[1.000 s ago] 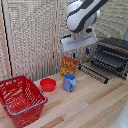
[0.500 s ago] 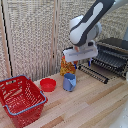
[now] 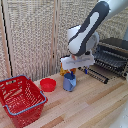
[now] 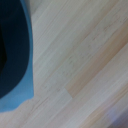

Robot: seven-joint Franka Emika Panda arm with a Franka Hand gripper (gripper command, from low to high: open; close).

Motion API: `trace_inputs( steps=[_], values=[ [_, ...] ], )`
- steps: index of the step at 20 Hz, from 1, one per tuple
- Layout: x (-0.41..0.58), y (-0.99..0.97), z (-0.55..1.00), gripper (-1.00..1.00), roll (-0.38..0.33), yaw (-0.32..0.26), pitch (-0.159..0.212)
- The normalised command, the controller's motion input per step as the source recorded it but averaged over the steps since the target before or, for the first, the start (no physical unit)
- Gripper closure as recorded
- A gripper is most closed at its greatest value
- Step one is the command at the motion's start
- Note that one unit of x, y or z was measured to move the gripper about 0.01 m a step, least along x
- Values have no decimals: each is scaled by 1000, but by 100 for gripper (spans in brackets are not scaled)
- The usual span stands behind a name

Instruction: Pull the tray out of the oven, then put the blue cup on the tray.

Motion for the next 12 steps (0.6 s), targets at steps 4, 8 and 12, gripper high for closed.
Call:
trace_inputs(
  steps=[4,8,12],
  values=[
    [29,-237,-327,100,46,52,-21],
    [-39,0,3,100,5,1,-17],
    [11,0,0,100,0,7,-36]
  ],
)
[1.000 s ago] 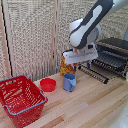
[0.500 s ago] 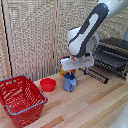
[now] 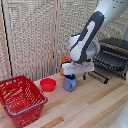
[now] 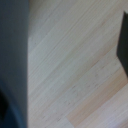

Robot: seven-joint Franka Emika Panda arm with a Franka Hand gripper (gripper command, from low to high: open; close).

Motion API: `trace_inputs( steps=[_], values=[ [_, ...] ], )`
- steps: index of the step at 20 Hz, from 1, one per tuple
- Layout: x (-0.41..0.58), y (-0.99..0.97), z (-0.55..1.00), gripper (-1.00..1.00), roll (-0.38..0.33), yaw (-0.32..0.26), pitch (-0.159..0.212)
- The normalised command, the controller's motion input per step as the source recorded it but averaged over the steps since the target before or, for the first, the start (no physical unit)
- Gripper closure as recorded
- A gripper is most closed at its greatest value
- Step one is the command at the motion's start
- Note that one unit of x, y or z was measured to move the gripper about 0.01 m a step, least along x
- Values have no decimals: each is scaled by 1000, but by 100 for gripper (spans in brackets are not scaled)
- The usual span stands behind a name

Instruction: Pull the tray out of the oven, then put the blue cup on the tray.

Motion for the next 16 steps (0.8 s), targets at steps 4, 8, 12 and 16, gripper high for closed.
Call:
trace_inputs(
  steps=[4,8,12,16],
  values=[
    [0,41,31,100,0,-61,-72],
    [15,0,59,100,3,-84,-103],
    [12,-66,141,100,25,-79,-119],
    [268,-210,219,100,81,-74,-103]
  ],
)
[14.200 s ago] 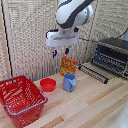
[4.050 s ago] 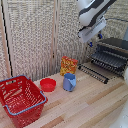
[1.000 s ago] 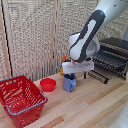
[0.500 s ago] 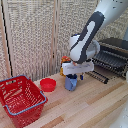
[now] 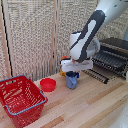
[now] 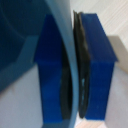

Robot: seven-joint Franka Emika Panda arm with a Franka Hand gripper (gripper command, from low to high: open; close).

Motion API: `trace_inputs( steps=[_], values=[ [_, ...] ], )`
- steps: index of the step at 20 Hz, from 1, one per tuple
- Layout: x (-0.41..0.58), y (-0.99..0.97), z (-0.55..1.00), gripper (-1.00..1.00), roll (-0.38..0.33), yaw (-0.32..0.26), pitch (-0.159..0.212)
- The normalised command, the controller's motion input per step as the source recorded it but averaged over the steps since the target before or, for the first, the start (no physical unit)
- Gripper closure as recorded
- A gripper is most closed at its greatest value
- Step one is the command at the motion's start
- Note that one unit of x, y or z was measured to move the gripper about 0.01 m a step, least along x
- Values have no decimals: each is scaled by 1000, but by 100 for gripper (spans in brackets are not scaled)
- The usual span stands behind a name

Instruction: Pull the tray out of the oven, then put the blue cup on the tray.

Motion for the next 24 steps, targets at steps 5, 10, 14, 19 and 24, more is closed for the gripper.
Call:
trace_inputs(
  steps=[5,10,14,19,24],
  values=[
    [448,27,278,100,29,-137,-109],
    [472,399,151,100,3,-135,-71],
    [291,843,-8,100,-39,-72,-1],
    [25,503,497,100,-8,-102,88],
    [22,206,758,100,0,-173,72]
  ],
)
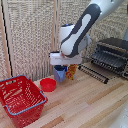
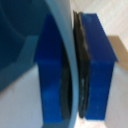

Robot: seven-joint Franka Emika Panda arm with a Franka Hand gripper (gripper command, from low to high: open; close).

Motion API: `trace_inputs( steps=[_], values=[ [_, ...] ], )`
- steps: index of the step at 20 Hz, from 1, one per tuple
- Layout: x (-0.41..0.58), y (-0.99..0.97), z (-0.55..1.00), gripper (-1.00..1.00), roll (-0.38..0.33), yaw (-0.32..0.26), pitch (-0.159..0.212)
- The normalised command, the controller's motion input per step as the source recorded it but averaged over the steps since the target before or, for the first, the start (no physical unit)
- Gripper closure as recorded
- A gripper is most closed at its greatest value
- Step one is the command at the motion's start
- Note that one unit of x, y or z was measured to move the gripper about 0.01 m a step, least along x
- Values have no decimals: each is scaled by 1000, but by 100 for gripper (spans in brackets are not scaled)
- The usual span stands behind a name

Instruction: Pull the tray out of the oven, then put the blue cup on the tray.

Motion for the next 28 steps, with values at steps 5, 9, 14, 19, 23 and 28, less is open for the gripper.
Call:
trace_inputs(
  steps=[5,9,14,19,23,28],
  values=[
    [200,67,928,100,-32,-261,15],
    [380,0,860,100,-133,-257,34],
    [601,-225,877,100,-50,-179,78],
    [598,-345,901,100,-22,-162,83],
    [273,-709,849,100,18,-106,119],
    [-9,-779,719,100,21,-127,172]
  ],
)
